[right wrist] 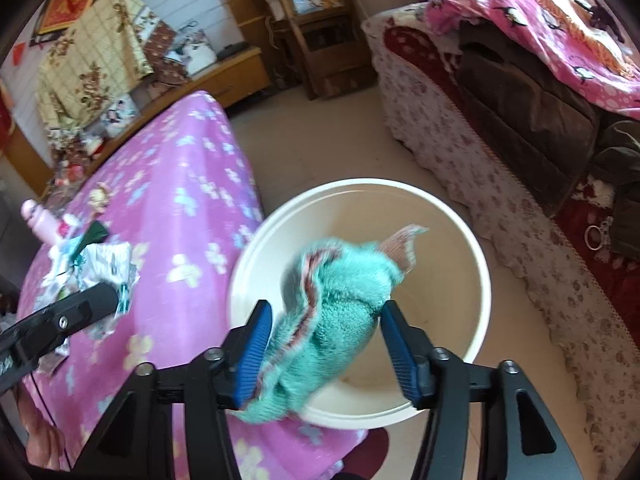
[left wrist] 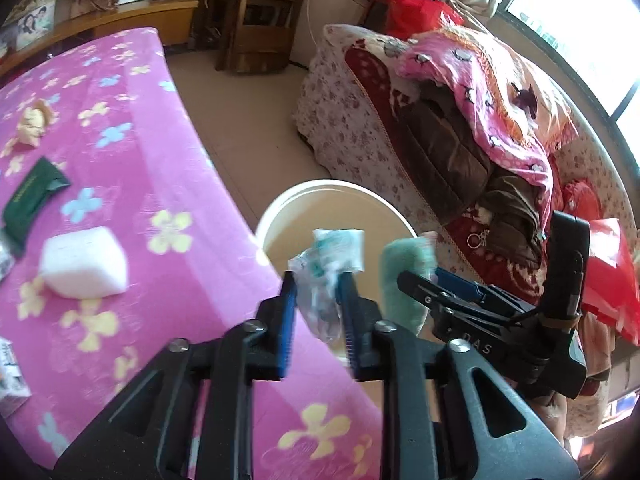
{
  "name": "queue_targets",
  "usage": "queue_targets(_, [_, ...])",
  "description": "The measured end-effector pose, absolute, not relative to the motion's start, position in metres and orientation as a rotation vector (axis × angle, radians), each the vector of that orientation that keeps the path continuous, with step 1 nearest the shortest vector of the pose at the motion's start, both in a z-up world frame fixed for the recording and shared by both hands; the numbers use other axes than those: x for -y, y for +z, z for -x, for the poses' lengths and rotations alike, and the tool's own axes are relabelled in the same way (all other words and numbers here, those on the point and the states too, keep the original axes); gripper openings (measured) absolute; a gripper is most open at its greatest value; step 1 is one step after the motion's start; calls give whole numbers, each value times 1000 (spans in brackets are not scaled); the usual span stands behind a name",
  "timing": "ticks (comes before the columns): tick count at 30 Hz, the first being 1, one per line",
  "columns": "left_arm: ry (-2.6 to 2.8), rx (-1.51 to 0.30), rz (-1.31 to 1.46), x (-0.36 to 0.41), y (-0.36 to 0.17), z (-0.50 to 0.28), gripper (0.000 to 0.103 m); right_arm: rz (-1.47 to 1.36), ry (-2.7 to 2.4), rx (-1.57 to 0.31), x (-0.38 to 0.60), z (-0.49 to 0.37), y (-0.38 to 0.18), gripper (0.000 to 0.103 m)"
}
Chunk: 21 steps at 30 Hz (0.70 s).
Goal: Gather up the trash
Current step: 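Carry both items over the white bucket and open both grippers, then withdraw both open tools from the bucket back toward the table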
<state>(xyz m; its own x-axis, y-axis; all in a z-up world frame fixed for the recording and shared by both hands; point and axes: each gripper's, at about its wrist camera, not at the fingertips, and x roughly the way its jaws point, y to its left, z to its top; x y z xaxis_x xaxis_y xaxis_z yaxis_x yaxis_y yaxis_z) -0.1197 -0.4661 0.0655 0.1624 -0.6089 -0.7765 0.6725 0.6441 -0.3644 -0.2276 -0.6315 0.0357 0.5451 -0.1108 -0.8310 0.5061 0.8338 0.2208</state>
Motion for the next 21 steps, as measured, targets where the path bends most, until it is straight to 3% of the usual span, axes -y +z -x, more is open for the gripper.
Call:
queue_targets(3, [-916, -1068, -55, 473, 60, 121, 56, -497, -421, -917, 640, 233, 35, 64])
queue_targets(21, [-715, -951, -173, 419, 72, 129, 56, -455, -337, -899, 591, 230, 56, 65])
